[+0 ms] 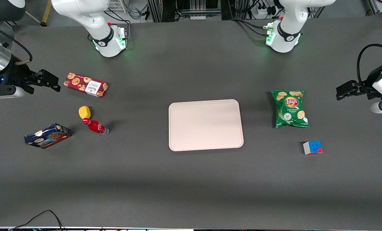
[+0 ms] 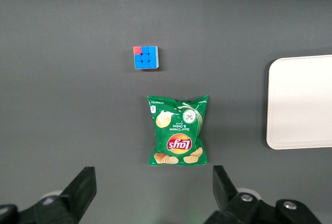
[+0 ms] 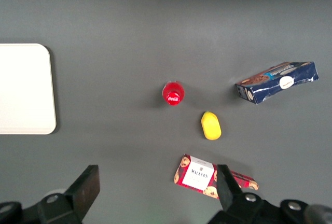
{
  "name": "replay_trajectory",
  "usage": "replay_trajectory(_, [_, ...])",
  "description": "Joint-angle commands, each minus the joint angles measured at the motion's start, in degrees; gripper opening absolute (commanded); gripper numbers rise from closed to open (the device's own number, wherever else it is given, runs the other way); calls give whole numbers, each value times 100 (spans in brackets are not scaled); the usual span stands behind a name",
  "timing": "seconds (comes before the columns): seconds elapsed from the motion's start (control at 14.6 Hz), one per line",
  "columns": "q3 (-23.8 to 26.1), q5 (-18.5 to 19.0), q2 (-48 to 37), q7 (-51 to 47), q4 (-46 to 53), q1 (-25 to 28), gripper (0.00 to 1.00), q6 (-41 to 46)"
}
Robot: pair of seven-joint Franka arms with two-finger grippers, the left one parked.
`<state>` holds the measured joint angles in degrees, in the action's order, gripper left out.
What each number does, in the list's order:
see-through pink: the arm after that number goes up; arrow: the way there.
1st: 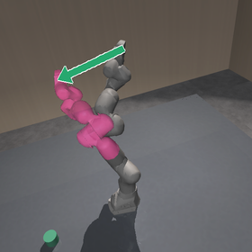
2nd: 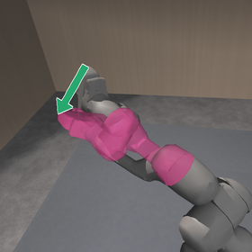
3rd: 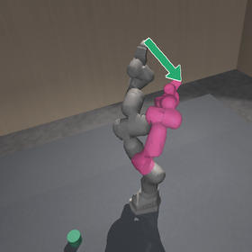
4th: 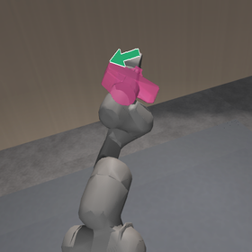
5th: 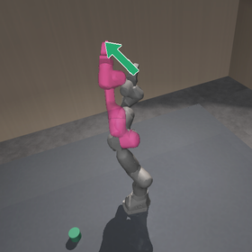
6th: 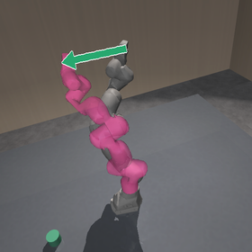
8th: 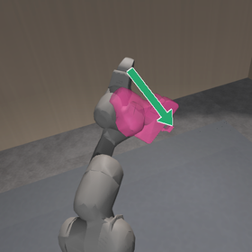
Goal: Place coke bottle on tray
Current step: 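Move the right gripper down toward the red Coca-Cola bottle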
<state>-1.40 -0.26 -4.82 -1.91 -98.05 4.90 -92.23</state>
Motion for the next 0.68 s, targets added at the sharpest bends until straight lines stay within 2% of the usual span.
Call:
replay_trajectory(0.0, [26,17,-54,-152,-92,28,100,-128])
replay_trajectory(0.41, [17,-80,235,-99,-161,28,100,-207])
replay_trajectory(0.62, [35,-36,-18,-108,-1222,28,100,-1223])
